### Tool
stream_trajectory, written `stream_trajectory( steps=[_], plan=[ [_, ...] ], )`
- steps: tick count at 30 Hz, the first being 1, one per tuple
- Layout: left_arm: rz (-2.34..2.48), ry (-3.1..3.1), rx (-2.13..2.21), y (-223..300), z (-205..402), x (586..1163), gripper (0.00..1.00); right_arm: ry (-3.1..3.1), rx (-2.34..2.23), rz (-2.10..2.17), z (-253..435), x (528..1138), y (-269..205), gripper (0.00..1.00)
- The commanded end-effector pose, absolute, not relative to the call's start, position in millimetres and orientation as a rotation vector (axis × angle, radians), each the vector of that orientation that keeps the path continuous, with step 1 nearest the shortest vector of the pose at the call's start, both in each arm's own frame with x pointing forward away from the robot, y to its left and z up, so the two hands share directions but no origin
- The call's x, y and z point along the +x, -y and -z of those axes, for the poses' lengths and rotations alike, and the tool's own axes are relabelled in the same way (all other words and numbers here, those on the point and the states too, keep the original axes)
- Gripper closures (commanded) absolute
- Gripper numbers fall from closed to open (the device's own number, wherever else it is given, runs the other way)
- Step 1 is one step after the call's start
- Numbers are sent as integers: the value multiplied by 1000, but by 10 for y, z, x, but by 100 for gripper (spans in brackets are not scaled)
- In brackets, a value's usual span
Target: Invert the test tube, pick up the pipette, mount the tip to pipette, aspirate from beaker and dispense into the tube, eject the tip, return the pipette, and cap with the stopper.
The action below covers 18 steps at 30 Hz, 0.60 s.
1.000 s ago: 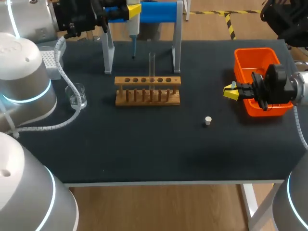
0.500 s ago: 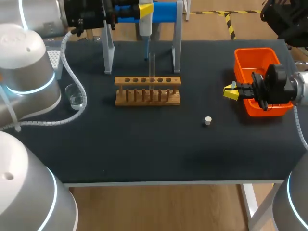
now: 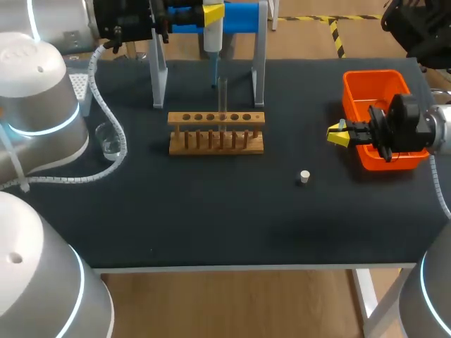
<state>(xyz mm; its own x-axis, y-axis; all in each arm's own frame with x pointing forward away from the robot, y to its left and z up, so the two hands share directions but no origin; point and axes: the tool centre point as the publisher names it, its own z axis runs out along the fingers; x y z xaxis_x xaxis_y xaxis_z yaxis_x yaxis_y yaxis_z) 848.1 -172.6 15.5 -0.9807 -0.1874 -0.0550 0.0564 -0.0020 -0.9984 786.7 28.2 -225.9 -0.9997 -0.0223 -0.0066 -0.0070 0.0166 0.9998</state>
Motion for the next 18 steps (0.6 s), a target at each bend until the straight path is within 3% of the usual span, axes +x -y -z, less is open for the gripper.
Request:
stream_trajectory(
  steps=[1, 18],
  plan=[
    [2105, -2087, -139, 1728, -155, 8483, 100, 2234, 31, 2196, 2259, 7860, -281, 100],
    [2118, -2089, -100, 1887, -147, 8403, 100, 2234, 31, 2196, 2259, 7860, -281, 100]
  ],
)
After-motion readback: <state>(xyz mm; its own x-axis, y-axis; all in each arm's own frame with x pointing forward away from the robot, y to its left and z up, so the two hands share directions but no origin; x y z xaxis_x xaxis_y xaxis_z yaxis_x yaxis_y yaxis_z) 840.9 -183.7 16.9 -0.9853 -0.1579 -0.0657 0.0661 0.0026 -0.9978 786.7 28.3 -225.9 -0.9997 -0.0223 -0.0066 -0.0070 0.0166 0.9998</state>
